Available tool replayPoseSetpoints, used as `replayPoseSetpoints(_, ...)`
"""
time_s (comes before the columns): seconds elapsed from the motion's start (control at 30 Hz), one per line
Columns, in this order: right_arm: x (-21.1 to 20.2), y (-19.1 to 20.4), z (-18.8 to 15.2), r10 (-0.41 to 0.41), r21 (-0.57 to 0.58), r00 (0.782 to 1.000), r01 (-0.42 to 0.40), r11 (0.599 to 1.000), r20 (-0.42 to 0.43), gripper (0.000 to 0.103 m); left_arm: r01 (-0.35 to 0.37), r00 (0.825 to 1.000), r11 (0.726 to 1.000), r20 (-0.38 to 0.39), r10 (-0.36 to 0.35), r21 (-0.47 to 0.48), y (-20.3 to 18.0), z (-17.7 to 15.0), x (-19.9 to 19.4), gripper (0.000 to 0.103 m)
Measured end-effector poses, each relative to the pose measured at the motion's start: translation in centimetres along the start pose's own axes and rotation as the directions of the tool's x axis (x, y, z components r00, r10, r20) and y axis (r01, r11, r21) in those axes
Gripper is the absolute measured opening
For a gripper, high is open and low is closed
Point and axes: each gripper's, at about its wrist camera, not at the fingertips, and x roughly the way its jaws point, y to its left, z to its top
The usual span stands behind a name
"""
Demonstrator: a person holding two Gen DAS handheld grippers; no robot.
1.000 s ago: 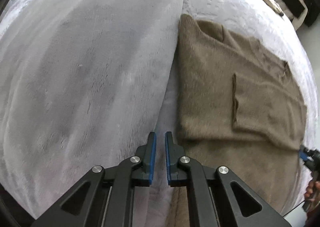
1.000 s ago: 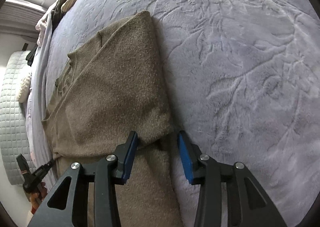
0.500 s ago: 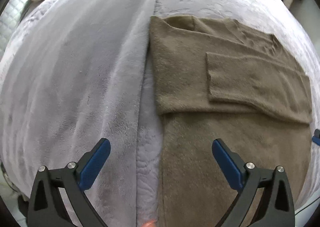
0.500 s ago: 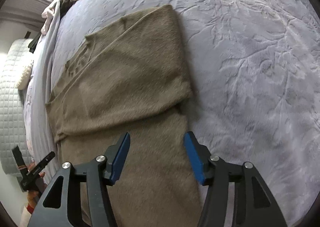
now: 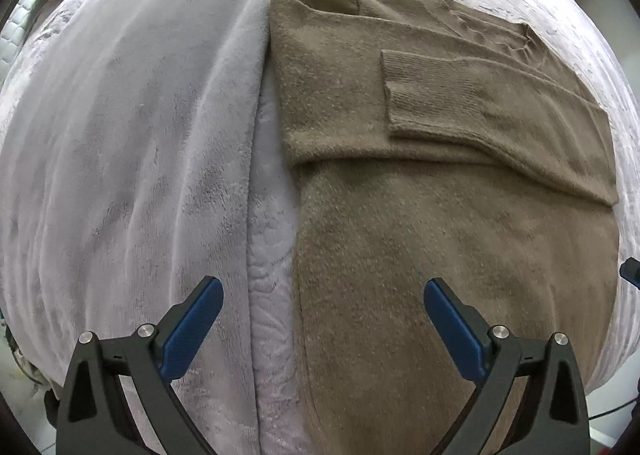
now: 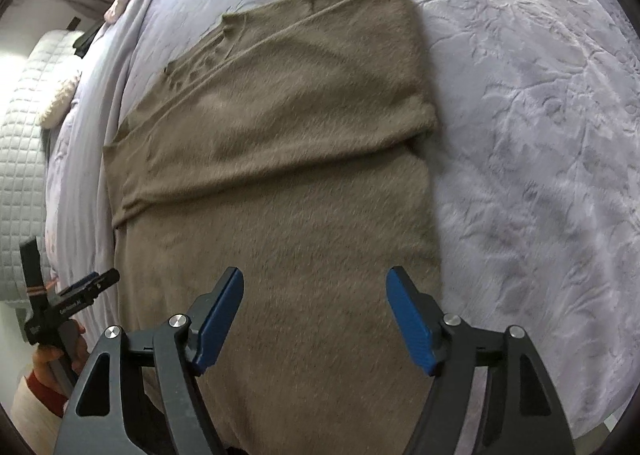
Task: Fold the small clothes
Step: 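Move both open grippers along the sweater to its hem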
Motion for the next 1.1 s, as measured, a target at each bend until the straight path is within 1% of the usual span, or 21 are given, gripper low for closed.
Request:
replayPoseSetpoints(0.07, 0.2, 0.0, -0.5, 0.003, 0.000, 1.000, -0.003, 1.000, -0.010, 0.077, -0.004, 1.000, 1.000, -0.003, 0.004, 0.007, 0.0, -0.4, -0.2, 0.101)
replayPoseSetpoints(0.1, 0.2, 0.0, -0.7, 0.005, 0.002, 1.000, -0.005, 1.000, -0.013, 0.077, -0.006, 1.000, 1.000, -0.006, 0.006, 0.010, -0.6, -0.1, 0.0, 0.101)
replayPoseSetpoints(0.23, 0.3, -0.3, -1.4, 0.018, 0.015, 1.000, -0.017, 1.000, -0.025, 0.077, -0.011, 1.000, 1.000, -0.011, 0.011, 0.013, -1.6, -0.7, -0.4, 0.101)
replayPoseSetpoints(0.27, 0.2, -0.4, -1.6, 0.022, 0.017, 0.999, -0.022, 1.000, -0.030, 0.077, -0.013, 1.000, 1.000, -0.011, 0.013, 0.009, -1.9, -0.4, -0.4, 0.101)
replayPoseSetpoints(0.37, 0.3, -0.4, -2.0, 0.030, 0.001, 0.998, -0.030, 1.000, -0.052, 0.077, -0.016, 1.000, 1.000, -0.011, 0.016, -0.019, -2.5, -1.6, -0.7, 0.101)
replayPoseSetpoints(0.57, 1.1, -0.6, -3.1, 0.049, -0.042, 0.992, -0.054, 0.998, -0.116, 0.077, -0.014, 1.000, 0.995, -0.022, 0.012, -0.099, -2.3, -6.8, -1.2, 0.101)
replayPoseSetpoints(0.7, 1.3, 0.1, -4.2, 0.059, -0.082, 0.988, -0.071, 0.994, -0.141, 0.077, -0.011, 0.998, 0.990, -0.063, 0.002, -0.139, -2.0, -10.8, -1.0, 0.101)
replayPoseSetpoints(0.83, 1.1, 1.3, -5.7, 0.088, -0.113, 0.986, -0.104, 0.988, -0.141, 0.077, 0.040, 0.995, 0.986, -0.087, -0.055, -0.162, -2.0, -14.2, -1.1, 0.101)
replayPoseSetpoints(0.9, 1.2, 1.9, -6.9, 0.099, -0.111, 0.985, -0.116, 0.987, -0.144, 0.077, 0.063, 0.994, 0.988, -0.084, -0.076, -0.142, -2.6, -15.7, -1.0, 0.101)
replayPoseSetpoints(0.93, 1.3, 2.2, -7.7, 0.098, -0.111, 0.985, -0.114, 0.987, -0.144, 0.077, 0.047, 0.995, 0.992, -0.083, -0.056, -0.114, -3.0, -16.5, -0.8, 0.101)
replayPoseSetpoints(1.0, 1.4, 2.6, -8.9, 0.095, -0.105, 0.985, -0.111, 0.988, -0.141, 0.077, -0.018, 0.996, 0.999, -0.089, 0.014, -0.046, -3.7, -18.3, -0.3, 0.101)
replayPoseSetpoints(1.03, 1.4, 2.8, -9.6, 0.096, -0.098, 0.985, -0.111, 0.989, -0.141, 0.077, -0.040, 0.995, 0.999, -0.088, 0.037, -0.028, -3.8, -19.5, 0.0, 0.101)
replayPoseSetpoints(1.1, 1.5, 3.2, -11.2, 0.099, -0.094, 0.985, -0.113, 0.989, -0.142, 0.077, -0.042, 0.995, 0.998, -0.094, 0.038, -0.037, -3.1, -21.5, 0.5, 0.101)
